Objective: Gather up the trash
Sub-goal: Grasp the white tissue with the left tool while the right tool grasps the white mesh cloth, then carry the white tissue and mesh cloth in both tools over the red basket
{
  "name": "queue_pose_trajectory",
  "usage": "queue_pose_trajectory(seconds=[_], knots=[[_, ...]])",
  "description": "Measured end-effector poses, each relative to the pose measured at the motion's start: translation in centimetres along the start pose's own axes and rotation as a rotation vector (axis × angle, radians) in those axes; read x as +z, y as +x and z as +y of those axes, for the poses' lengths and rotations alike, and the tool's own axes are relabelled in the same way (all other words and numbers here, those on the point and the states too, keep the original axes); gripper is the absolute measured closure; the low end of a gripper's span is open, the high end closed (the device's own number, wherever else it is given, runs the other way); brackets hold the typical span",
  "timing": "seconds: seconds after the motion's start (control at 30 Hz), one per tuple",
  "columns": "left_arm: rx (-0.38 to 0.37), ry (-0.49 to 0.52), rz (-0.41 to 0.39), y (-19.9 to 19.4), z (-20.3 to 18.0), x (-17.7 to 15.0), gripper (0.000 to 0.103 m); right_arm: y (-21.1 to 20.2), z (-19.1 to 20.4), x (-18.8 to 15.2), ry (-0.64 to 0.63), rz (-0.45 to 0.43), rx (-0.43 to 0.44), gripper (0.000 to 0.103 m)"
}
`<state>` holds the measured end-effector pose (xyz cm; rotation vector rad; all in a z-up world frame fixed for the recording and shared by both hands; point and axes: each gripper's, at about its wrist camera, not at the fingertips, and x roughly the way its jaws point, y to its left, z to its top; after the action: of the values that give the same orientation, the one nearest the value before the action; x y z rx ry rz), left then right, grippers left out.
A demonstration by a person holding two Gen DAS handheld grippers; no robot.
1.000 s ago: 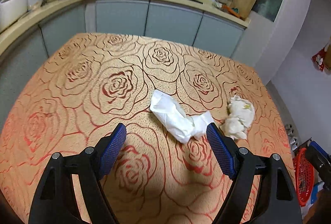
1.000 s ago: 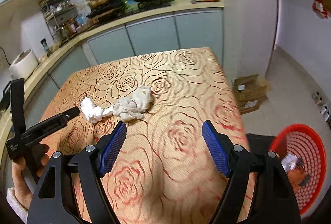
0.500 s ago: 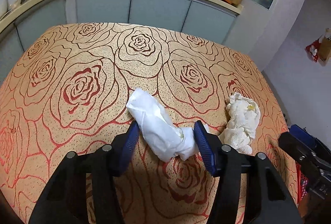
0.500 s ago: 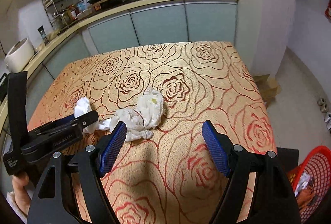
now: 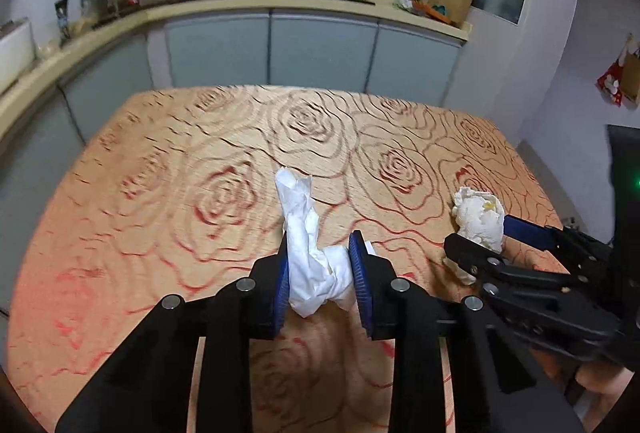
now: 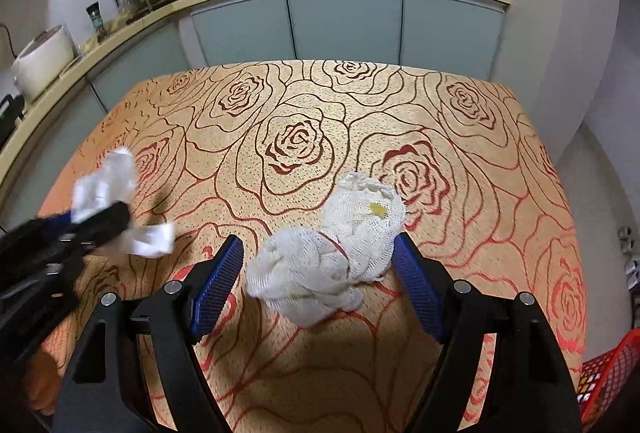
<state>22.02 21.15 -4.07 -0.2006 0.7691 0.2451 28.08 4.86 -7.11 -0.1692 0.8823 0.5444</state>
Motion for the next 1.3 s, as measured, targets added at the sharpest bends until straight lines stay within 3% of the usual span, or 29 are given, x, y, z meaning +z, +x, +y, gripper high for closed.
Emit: queue_pose_trajectory(seconds=[0.07, 0.13, 0.4, 0.9, 1.3], knots=[[0.020, 0.002, -0.019, -0.8, 0.4, 0.1, 0.076, 0.4, 0.2, 0.0, -0.011, 0.010, -0.001, 0.047], [0.035, 0.001, -0.039, -1.6, 0.7, 0.1, 0.076, 0.7, 0.4, -0.1, -0.018, 0.017, -0.010, 0.055], [0.059, -0.012, -0.074, -3.6, 1.5, -0.3, 0.076, -0.7, 0.3, -0.8, -0.019, -0.003, -0.004, 0.075], [0.040, 0.015, -0.174, -9.9, -0.3, -1.2, 0.076, -14.5, -0.9, -3.0, 0.028, -0.234, 0.024, 0.077], [-0.032, 0.082, -0.246, -14.3, -5.0, -1.3, 0.076, -23.5, -3.2, -5.3, 0.054, -0.375, 0.002, 0.077]])
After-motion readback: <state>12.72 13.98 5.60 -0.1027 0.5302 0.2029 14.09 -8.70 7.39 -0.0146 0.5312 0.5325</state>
